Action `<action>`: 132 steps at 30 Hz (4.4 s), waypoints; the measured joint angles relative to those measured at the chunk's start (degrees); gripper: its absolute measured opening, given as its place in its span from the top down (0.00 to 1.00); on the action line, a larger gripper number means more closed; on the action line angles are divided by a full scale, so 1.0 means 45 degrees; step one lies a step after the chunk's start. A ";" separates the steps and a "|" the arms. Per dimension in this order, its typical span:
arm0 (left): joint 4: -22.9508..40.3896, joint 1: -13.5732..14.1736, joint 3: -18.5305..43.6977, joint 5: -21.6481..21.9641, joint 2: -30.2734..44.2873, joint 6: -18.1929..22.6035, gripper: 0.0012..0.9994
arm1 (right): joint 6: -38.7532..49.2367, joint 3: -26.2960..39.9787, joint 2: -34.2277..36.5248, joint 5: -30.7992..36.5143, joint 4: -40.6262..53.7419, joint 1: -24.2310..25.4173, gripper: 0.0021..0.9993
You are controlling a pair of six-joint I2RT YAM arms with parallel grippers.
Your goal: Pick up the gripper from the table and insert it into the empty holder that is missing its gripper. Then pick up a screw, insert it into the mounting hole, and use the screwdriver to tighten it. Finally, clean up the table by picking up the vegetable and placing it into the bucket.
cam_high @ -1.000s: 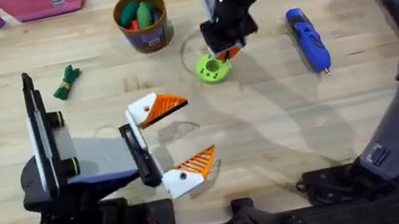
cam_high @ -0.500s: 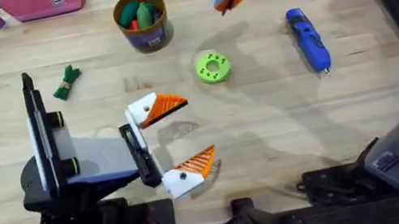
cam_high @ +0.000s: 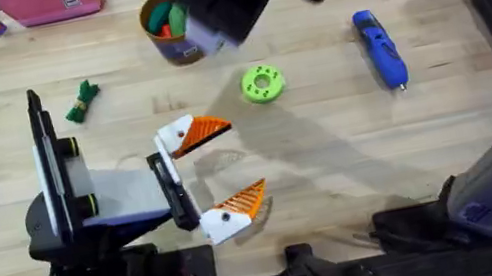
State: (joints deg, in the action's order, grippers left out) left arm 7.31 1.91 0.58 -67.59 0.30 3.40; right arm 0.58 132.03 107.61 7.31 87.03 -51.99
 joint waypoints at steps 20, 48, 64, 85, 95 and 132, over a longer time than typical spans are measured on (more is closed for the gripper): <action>0.0000 0.0000 0.0000 0.0000 0.0001 0.0000 0.01 | 0.4576 0.0000 0.0616 0.0002 0.0130 -0.1990 1.00; 0.0000 0.0000 0.0000 -0.0024 0.0003 -0.0004 0.01 | 0.7217 -0.0223 0.0999 -0.1480 -0.0317 -0.1961 1.00; 0.0000 0.0000 0.0000 -0.0024 0.0003 -0.0005 0.01 | 0.7319 -0.0282 0.1530 -0.2312 -0.0272 -0.1965 1.00; 0.0000 0.0000 0.0000 -0.0024 0.0003 0.0000 0.01 | 0.7328 -0.0291 0.1865 -0.2317 -0.0394 -0.1965 1.00; 0.0000 0.0000 0.0000 -0.0024 -0.0001 -0.0005 0.01 | 0.7362 -0.0291 0.1865 -0.2312 -0.0395 -0.1965 1.00; 0.0000 -0.0002 0.0000 -0.0024 0.0004 -0.0189 0.01 | 0.7003 -0.0291 0.2273 -0.2353 -0.0688 -0.1965 1.00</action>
State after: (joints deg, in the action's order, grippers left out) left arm 7.31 1.90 0.58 -67.70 0.32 2.55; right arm 32.10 130.72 117.84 -3.28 83.93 -60.84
